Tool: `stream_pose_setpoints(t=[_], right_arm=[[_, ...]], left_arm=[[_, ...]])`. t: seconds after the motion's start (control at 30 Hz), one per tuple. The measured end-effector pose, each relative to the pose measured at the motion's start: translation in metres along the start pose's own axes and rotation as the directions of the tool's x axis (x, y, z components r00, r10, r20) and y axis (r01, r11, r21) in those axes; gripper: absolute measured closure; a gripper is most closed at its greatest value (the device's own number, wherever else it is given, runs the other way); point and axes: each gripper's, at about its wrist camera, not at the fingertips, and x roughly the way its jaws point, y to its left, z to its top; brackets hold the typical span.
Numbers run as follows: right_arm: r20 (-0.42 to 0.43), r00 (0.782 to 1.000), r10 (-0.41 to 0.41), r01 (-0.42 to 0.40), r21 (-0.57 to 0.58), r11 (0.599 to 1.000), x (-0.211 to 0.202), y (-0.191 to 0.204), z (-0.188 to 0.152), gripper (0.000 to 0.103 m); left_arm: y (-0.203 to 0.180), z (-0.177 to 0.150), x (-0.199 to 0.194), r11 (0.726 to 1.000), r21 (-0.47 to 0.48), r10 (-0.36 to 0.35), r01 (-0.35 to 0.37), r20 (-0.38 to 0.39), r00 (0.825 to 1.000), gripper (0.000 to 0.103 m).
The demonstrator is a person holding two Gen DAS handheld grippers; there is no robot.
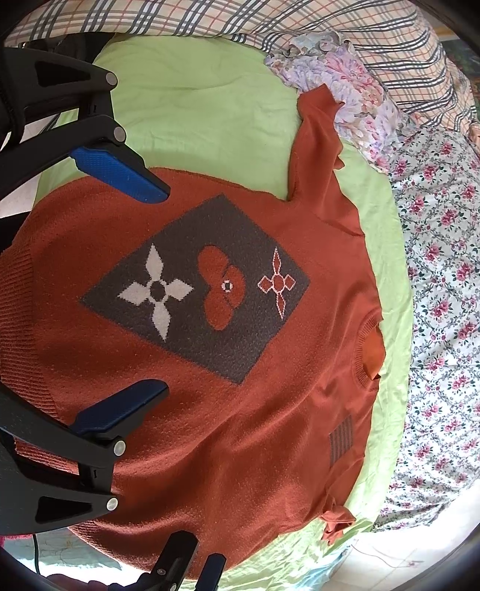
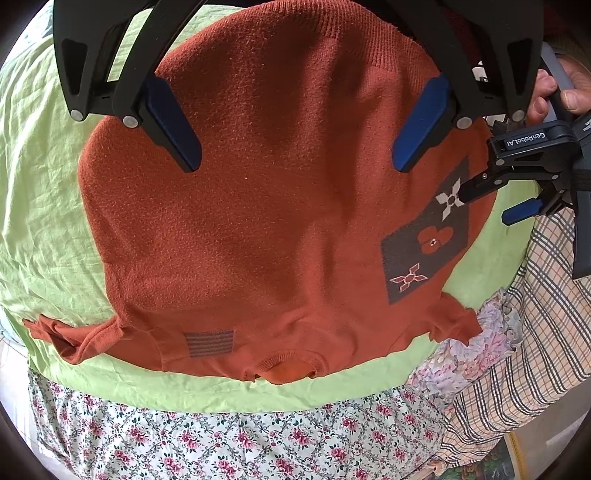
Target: Fold small clothes
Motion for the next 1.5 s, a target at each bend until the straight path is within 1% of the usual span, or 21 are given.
stream_pose_setpoints(t=[0.17,0.23,0.3,0.53,0.57,0.6,0.63,0.73,0.77,0.83,0.9,0.93,1.0,1.17,1.27,1.33,1.4,1.47,1.5], right_arm=[[0.009,1.000,0.007,-0.007,0.001,1.000,-0.001,0.002,0.000,0.000],[-0.005,1.000,0.004,-0.004,0.003,1.000,-0.001,0.004,-0.001,0.000],[-0.059,0.998,-0.014,0.015,0.005,1.000,0.001,0.004,-0.001,0.000],[-0.039,0.999,-0.022,0.022,-0.008,1.000,0.001,0.003,0.000,0.000],[-0.034,0.999,-0.025,0.025,-0.012,1.000,0.001,0.003,0.000,0.000],[-0.025,0.999,-0.021,0.021,-0.012,1.000,0.001,0.003,0.000,0.000],[-0.043,0.999,-0.028,0.028,-0.013,1.000,0.002,0.004,0.000,0.000],[-0.054,0.998,-0.032,0.032,-0.012,0.999,0.003,0.006,0.001,0.000],[-0.070,0.996,-0.056,0.054,-0.024,0.998,0.004,0.006,0.002,0.000],[-0.079,0.994,-0.076,0.074,-0.037,0.997,0.005,0.005,0.004,0.000],[-0.078,0.994,-0.071,0.069,-0.030,0.997,0.005,0.004,0.006,0.000],[-0.072,0.996,-0.056,0.055,-0.017,0.998,0.006,0.001,0.007,0.000],[-0.072,0.996,-0.055,0.055,-0.005,0.998,0.006,-0.003,0.010,0.000],[-0.050,0.998,-0.049,0.051,0.028,0.998,0.006,-0.018,0.018,0.000],[-0.032,0.999,-0.035,0.037,0.066,0.997,0.004,-0.032,0.024,0.000],[-0.002,0.999,-0.048,0.048,0.078,0.996,0.001,-0.043,0.029,0.000],[0.001,0.999,-0.040,0.040,0.126,0.991,-0.003,-0.061,0.035,0.000],[0.012,0.999,-0.036,0.033,0.190,0.981,-0.008,-0.086,0.043,0.000],[0.018,0.999,-0.047,0.042,0.218,0.975,-0.011,-0.099,0.047,0.000]], left_arm=[[-0.002,0.000,0.002,1.000,0.009,0.006,-0.006,-0.004,1.000,0.006],[-0.002,0.000,0.002,1.000,0.010,0.006,-0.006,-0.007,1.000,0.006],[-0.002,0.000,0.003,1.000,0.009,0.004,-0.003,-0.005,1.000,0.006],[-0.002,0.002,0.007,1.000,0.006,-0.006,0.006,-0.030,1.000,0.006],[-0.003,0.002,0.008,1.000,0.006,-0.006,0.006,-0.037,0.999,0.006],[-0.002,0.003,0.009,1.000,0.007,-0.012,0.012,-0.067,0.998,0.006],[-0.002,0.003,0.010,1.000,0.006,-0.017,0.017,-0.084,0.996,0.006],[-0.001,0.005,0.012,1.000,-0.002,-0.029,0.029,-0.086,0.996,0.006],[-0.001,0.006,0.014,0.999,-0.002,-0.032,0.032,-0.089,0.995,0.006],[0.000,0.007,0.015,0.999,-0.007,-0.042,0.041,-0.080,0.996,0.006],[0.002,0.010,0.017,0.999,-0.017,-0.051,0.050,-0.060,0.997,0.006],[0.004,0.012,0.018,0.998,-0.029,-0.066,0.064,-0.058,0.996,0.006],[0.008,0.017,0.019,0.991,-0.064,-0.117,0.114,-0.055,0.992,0.006],[0.012,0.029,0.030,0.985,-0.105,-0.142,0.135,-0.069,0.987,0.006],[0.011,0.035,0.037,0.988,-0.084,-0.134,0.127,-0.085,0.987,0.006],[0.009,0.039,0.039,0.990,-0.076,-0.125,0.118,-0.085,0.989,0.006],[0.008,0.044,0.043,0.991,-0.067,-0.124,0.119,-0.091,0.988,0.006],[0.007,0.049,0.046,0.991,-0.065,-0.125,0.119,-0.092,0.988,0.006],[0.005,0.051,0.048,0.991,-0.062,-0.126,0.120,-0.096,0.987,0.006]])
